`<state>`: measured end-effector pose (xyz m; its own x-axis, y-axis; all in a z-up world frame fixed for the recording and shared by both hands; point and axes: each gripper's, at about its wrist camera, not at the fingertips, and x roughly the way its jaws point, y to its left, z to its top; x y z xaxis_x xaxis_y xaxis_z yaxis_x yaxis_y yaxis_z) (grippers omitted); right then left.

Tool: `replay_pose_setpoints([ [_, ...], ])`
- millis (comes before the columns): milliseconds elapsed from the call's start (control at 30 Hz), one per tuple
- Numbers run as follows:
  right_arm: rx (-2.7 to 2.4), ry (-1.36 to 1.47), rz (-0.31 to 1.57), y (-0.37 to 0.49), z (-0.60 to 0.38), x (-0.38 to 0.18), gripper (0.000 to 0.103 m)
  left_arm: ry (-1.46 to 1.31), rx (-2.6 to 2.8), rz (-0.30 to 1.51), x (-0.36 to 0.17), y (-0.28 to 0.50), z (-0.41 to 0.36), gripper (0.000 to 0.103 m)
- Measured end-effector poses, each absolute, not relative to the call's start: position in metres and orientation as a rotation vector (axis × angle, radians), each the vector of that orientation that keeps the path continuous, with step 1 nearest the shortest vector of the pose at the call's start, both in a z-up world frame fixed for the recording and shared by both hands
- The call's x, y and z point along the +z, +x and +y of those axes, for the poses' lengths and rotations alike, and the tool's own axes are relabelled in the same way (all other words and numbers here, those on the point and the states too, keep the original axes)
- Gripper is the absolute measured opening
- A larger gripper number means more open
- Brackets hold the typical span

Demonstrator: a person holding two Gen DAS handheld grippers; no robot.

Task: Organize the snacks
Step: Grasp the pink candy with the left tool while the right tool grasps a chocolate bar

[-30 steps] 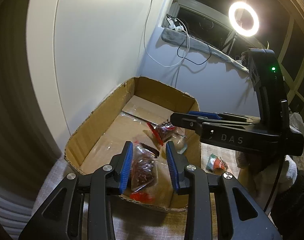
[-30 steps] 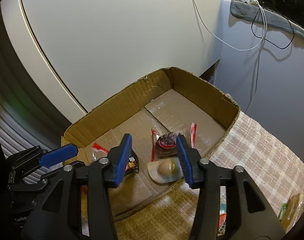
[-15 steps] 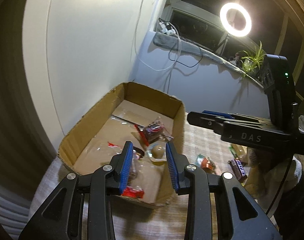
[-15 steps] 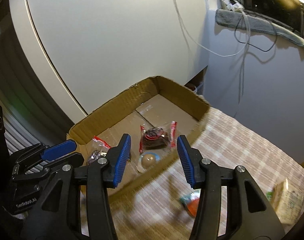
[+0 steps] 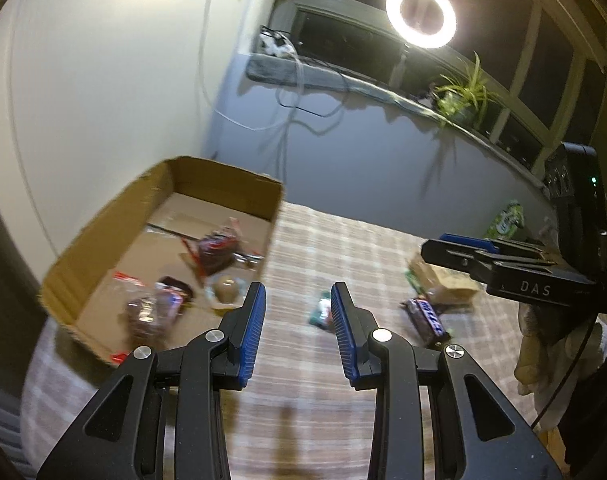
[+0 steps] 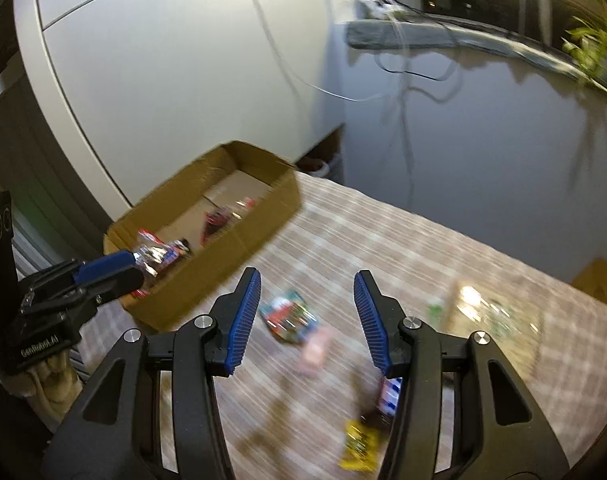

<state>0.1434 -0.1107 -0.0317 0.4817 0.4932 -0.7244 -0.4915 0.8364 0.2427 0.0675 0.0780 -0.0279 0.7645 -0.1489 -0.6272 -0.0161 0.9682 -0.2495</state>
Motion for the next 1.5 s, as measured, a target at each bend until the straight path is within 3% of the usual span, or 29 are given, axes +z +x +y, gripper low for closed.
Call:
replay_pose_setpoints([
  [400, 0.516, 0.053, 0.982, 0.127, -0.180, -0.075, 0.051, -0.223, -0.177, 0.799, -0.054, 0.086, 0.020, 0.032],
  [833, 0.568, 0.034, 1.058, 0.134, -0.161, -0.109, 0.051, -0.227, -0.213, 0.933, -0.095, 0.113, -0.011, 0.032],
  [933, 0.557, 0.028, 1.077, 0.139, -0.159, -0.116, 0.045, -0.230, -0.211, 0.950, -0.100, 0.120, -0.012, 0.032],
  [1333, 0.552, -0.010, 1.109, 0.152, -0.153, -0.135, 0.042, -0.141, -0.190, 0.981, -0.110, 0.143, -0.027, 0.032],
  [1500, 0.536, -0.049, 1.105, 0.152, -0.152, -0.135, 0.030, -0.053, -0.184, 0.973, -0.111, 0.144, -0.037, 0.032],
])
